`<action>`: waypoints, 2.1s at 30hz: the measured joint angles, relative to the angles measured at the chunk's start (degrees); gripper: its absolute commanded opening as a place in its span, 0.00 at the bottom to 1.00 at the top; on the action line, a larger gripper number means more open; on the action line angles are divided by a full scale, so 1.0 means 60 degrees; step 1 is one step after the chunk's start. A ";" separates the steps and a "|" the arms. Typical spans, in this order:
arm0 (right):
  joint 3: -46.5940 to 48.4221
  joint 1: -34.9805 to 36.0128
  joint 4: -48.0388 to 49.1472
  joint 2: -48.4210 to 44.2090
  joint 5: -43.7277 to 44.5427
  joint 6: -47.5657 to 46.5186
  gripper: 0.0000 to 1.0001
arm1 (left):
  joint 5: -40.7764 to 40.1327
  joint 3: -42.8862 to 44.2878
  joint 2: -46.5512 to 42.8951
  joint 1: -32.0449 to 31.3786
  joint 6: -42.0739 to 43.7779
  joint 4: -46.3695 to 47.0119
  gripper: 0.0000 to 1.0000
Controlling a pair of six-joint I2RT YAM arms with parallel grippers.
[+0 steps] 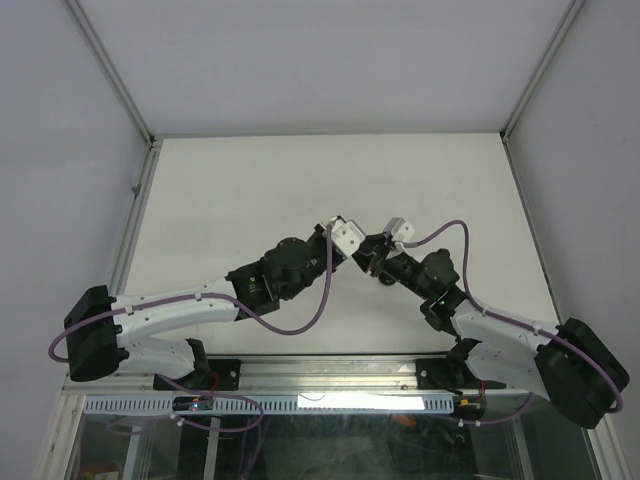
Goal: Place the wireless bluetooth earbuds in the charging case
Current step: Place the earbud in the charging case, then close the charging case.
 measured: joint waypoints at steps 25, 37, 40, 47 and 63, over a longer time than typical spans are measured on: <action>-0.0011 0.0025 -0.0197 -0.0135 -0.0018 0.0062 0.00 | -0.0073 0.0229 0.0368 -0.0055 0.0266 -0.0798 0.33; -0.0025 0.0025 -0.0157 -0.0160 -0.0164 0.0095 0.00 | 0.0102 0.0652 -0.0069 -0.0058 -0.0780 -0.1661 0.66; -0.0025 0.0025 -0.0149 -0.0211 -0.0262 0.0095 0.00 | 0.0313 0.0674 -0.0463 -0.0007 -0.1217 -0.1898 0.68; -0.0011 0.0025 -0.0182 -0.0244 -0.0725 0.0102 0.00 | 0.2178 0.0758 -0.1468 0.1351 -0.2838 -0.2677 0.75; 0.0390 0.0025 -0.0160 -0.0244 -0.2492 0.0685 0.00 | 0.7512 0.0641 -0.1519 0.4237 -0.5945 -0.2867 0.80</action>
